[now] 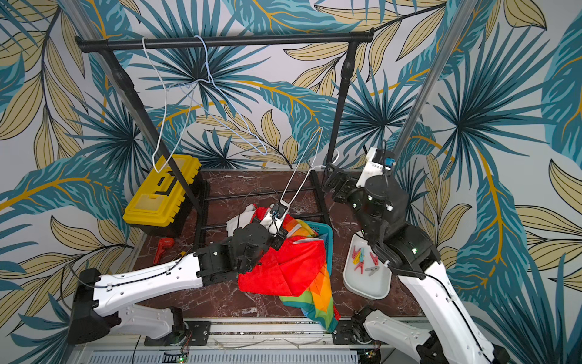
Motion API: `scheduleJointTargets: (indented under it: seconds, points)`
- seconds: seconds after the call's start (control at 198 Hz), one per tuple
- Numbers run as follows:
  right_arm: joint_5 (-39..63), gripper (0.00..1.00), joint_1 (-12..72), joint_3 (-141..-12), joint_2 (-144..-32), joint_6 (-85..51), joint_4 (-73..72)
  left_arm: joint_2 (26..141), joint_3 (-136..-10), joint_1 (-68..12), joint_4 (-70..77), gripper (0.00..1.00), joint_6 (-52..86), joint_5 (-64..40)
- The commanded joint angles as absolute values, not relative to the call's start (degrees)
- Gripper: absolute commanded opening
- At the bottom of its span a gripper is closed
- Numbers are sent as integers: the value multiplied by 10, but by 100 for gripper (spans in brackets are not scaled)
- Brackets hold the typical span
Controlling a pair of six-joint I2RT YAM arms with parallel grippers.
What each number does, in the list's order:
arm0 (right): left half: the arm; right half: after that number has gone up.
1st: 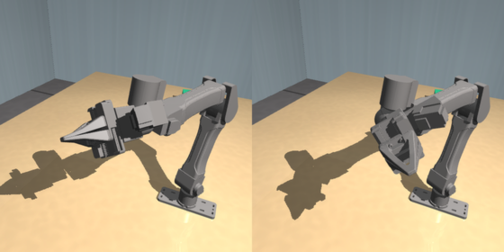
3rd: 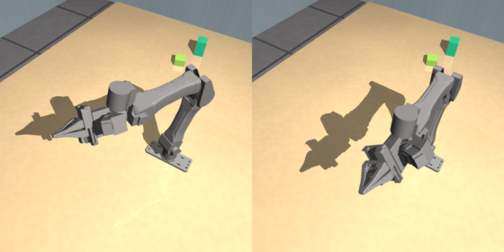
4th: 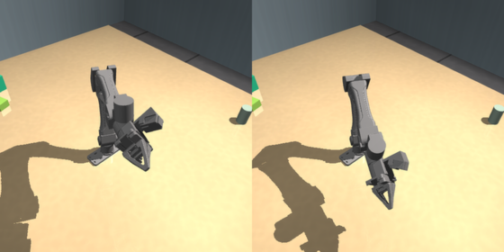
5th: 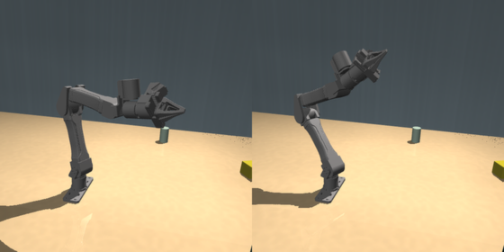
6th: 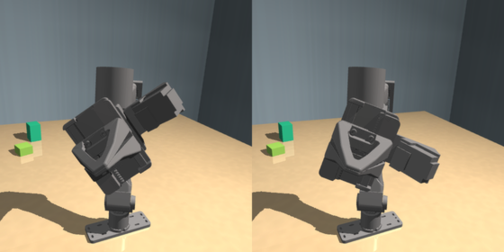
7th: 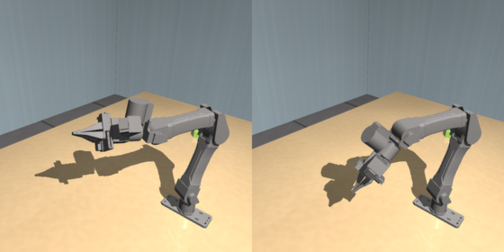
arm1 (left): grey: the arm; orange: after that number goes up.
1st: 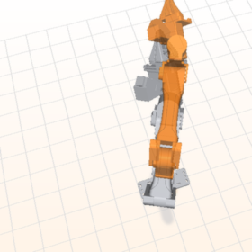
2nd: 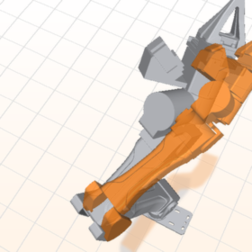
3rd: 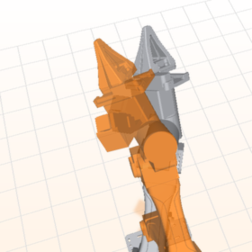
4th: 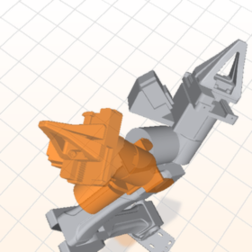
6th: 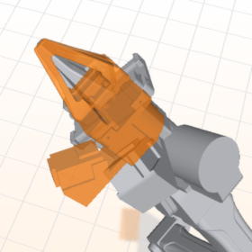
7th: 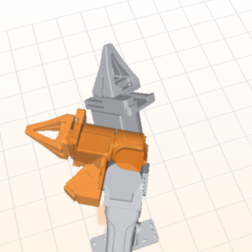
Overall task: Remove the clothespins securing jackets to the hanger
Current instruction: Place the hanger at the clothesline.
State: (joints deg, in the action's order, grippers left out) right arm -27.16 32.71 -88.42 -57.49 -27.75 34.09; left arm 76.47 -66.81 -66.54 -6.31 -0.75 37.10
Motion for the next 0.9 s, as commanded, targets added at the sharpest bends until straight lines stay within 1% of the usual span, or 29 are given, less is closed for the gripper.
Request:
scheduleJointTargets:
  seconds: [0.0,0.091,0.228,0.415,0.465,0.556,0.677,0.789,0.9]
  points:
    - [-286,100,325,-865,-537,-268,382,729,-717,-664,-128,0,64,346]
    - [-308,100,325,-843,-509,-267,387,717,-754,-665,-181,0,116,350]
    - [-321,99,325,-815,-482,-265,394,694,-778,-669,-181,0,159,351]
    - [-300,99,325,-796,-493,-273,399,733,-893,-659,-187,0,165,344]
    - [-290,100,325,-792,-495,-275,396,755,-938,-642,-209,0,185,323]
    - [-279,100,325,-784,-497,-279,391,795,-1015,-596,-259,0,237,256]
    - [-274,100,325,-772,-492,-283,389,842,-1094,-563,-282,0,237,231]
    - [-274,99,325,-771,-490,-281,393,890,-1177,-508,-327,0,271,164]
    - [-274,100,325,-769,-488,-279,392,919,-1222,-462,-338,0,293,125]
